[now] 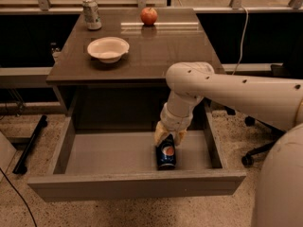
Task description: Pick pepsi can from top drawer and place on counter
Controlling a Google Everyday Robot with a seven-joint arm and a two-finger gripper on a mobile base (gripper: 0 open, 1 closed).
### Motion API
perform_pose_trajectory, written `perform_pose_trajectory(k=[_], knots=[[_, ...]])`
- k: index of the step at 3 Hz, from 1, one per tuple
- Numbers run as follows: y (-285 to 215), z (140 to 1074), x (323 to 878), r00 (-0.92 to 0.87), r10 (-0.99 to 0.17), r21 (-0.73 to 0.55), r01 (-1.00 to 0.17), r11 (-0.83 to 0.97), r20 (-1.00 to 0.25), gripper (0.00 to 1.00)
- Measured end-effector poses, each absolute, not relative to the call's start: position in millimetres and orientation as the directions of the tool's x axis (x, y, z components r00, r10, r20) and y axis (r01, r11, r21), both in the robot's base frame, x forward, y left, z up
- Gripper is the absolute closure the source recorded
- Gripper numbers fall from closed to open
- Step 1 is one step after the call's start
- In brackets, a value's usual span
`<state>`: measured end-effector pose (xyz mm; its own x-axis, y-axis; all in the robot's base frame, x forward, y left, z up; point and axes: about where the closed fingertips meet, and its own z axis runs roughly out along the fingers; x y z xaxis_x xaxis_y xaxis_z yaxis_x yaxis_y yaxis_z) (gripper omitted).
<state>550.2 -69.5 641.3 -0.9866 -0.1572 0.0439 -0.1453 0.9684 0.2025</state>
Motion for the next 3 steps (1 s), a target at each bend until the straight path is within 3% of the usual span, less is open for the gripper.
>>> perform_pose_trajectory(k=[1, 3], knots=[[-73, 646, 548, -0.989, -0.147, 0.217, -0.137, 0.967, 0.029, 1.0], [-105, 718, 546, -0.968, -0.196, 0.321, -0.237, 0.917, -0.155, 1.0]])
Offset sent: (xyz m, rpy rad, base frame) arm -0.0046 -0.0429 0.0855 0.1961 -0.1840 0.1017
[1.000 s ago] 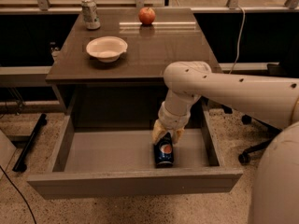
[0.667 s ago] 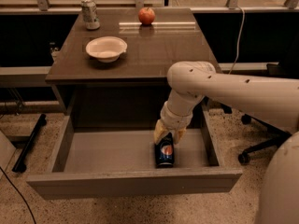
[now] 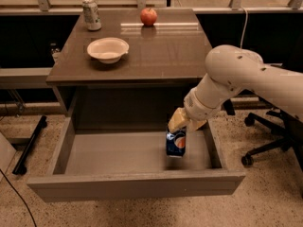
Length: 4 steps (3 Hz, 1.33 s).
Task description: Pick pepsi can from top drawer and place on counter
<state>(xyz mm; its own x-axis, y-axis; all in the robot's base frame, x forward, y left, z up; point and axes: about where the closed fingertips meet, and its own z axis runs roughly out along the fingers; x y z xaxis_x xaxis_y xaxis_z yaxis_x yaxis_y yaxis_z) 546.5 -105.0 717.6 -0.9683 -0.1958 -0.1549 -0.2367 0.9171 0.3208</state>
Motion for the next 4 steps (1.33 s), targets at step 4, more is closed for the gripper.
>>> perform_pose_trajectory(k=[4], knots=[[-189, 955, 623, -0.689, -0.218, 0.198, -0.471, 0.859, -0.691, 1.0]])
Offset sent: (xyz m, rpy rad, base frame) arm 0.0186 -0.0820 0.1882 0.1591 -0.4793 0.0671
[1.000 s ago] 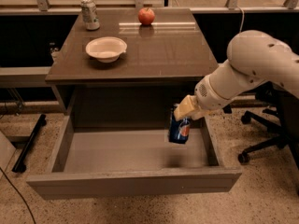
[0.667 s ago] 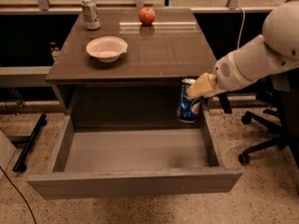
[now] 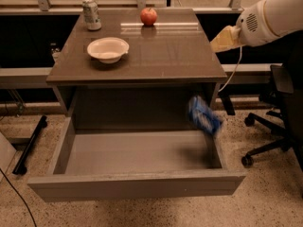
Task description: Pick pepsi can from top drawer and place on counter
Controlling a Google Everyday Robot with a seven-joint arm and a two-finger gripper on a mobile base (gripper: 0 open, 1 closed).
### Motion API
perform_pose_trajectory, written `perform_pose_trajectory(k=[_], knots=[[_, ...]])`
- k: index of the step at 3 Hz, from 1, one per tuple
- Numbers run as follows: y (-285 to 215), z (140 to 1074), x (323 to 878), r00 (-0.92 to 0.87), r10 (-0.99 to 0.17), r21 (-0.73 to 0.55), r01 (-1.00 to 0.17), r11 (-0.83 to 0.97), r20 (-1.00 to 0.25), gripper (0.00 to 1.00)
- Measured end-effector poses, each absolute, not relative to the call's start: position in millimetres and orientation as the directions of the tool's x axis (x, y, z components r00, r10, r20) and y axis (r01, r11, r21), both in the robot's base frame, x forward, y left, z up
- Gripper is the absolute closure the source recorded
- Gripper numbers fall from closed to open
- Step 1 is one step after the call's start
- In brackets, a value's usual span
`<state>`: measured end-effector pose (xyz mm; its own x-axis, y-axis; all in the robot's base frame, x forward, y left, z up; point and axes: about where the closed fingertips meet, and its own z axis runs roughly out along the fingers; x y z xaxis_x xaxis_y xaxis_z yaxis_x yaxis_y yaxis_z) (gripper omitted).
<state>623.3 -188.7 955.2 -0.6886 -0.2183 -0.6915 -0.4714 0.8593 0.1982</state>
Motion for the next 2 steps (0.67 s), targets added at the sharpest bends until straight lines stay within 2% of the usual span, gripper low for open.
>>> perform_pose_trajectory(k=[1, 2], knots=[[-184.6, 977.6, 659.3, -0.64, -0.207, 0.183, -0.488, 0.853, -0.74, 1.0], [-183.4, 982.7, 661.4, -0.632, -0.206, 0.181, -0.491, 0.852, -0.747, 0.82]])
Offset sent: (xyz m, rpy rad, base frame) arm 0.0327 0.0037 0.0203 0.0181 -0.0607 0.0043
